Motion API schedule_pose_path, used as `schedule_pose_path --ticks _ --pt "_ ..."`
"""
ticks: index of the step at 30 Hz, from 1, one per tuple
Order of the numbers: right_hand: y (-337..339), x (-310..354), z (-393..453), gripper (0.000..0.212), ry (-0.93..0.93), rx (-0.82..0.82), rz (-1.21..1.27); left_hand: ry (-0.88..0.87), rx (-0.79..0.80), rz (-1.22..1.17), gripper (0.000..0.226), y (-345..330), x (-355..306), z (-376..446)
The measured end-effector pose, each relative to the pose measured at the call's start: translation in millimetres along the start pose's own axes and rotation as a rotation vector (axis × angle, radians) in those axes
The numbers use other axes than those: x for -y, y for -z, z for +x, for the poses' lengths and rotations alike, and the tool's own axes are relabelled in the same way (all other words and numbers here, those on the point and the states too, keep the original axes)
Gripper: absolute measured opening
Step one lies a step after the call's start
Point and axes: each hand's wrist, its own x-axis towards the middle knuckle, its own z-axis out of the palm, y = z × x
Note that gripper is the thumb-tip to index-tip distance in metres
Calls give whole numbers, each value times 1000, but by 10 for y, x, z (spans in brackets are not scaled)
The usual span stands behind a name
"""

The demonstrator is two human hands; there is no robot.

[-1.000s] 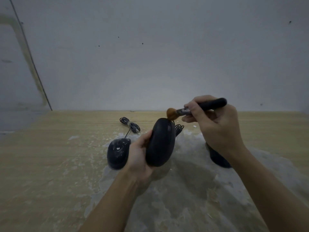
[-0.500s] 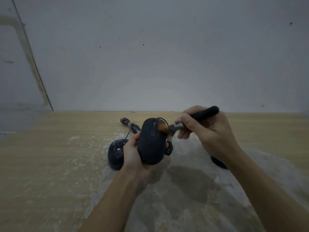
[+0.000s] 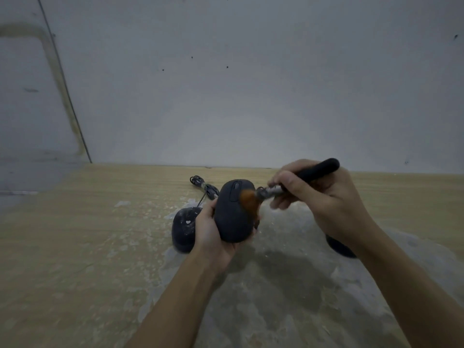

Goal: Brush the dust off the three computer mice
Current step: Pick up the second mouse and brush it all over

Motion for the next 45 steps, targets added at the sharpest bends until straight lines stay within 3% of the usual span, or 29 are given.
schedule_pose_path --ticks 3,6,9,14,20,28,31,35,40,42,45 --pt "5 -106 15 16 -37 -136 -131 -2 77 35 55 -27 14 2" --pt "39 -219 26 18 -136 -288 -324 29 103 97 50 -59 5 -24" --pt "39 -223 22 28 -294 -382 -244 11 111 162 49 -76 -23 -18" --pt "-136 -260 18 30 -631 -176 119 -21 105 248 46 -111 -56 -26" --pt "-77 -385 81 33 -742 -161 274 11 82 345 39 -83 -21 -7" --pt "-27 -553 425 27 -794 -86 114 -178 39 545 30 -45 122 88" --pt "-60 -677 495 32 -776 -86 -63 -213 70 683 28 -47 169 126" --pt "-63 -750 542 17 -768 -32 -173 -313 154 983 43 31 205 193" --pt "-76 -785 580 27 -807 7 -218 -348 243 1153 63 32 134 150" --pt "-82 -790 578 21 -789 26 -234 -413 288 1357 62 59 135 142" --pt "-69 -795 525 21 -756 21 -268 -469 231 1694 81 121 132 175"
